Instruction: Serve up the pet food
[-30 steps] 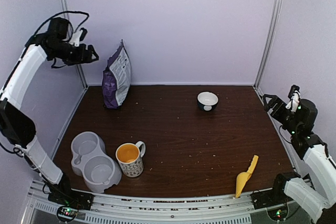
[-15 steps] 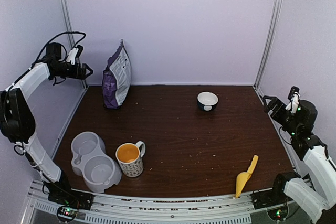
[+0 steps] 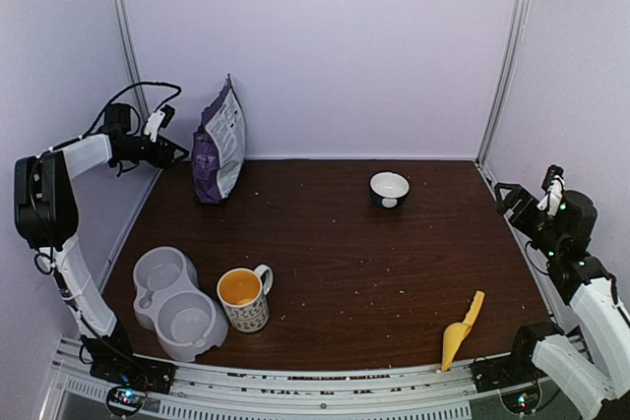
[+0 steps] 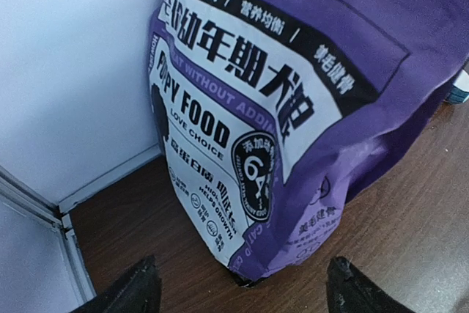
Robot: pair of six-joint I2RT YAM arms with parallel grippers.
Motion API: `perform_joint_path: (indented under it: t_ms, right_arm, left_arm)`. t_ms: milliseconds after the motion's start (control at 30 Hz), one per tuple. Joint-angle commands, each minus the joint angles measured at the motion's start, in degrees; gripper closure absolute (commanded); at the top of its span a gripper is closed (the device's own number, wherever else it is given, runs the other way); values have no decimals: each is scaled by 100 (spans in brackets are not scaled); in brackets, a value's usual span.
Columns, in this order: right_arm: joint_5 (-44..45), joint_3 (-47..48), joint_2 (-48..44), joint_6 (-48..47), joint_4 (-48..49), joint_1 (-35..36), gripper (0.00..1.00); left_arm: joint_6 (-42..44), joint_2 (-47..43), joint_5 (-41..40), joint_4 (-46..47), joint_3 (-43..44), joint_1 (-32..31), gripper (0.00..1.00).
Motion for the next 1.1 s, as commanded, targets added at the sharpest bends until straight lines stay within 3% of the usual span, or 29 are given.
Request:
perform_joint_path:
  t_ms: [0,233,333,533,567,600,800,933,1067]
  right_arm:
    - [212,176,-151,-100,-197,37,0]
    - [180,164,-162,-78,-203,39,0]
    - [146,285,-170,-154,-359,38,0]
    - [292,278,-382,-212,-500,38,0]
    - [287,252,-391,-199,-462,39,0]
    - [276,228,-383,-175,-420,39,0]
    - [-302,369,-35,-237,-157,39,0]
    - [-623,508,143,-281,9,177,0]
    - [-274,607,328,-286,133,692,0]
  left_arm:
    - [-77,202,416,552,226,-55,22]
    - [-53,649,353,438,535,-447,23]
    - [-9,886,278,265,806,-537,30]
    - [-2,989,335,183,922,-616,64]
    - [6,1015,341,103,997,-638,76]
    - [0,1060,262,-2,1093,-678,98]
    - [-29,1202,283,-384,1330,-897,100]
    - [-121,1294,796,-614,1506,-987,100]
    - [-292,1447,1545,-878,1866,-1087,100]
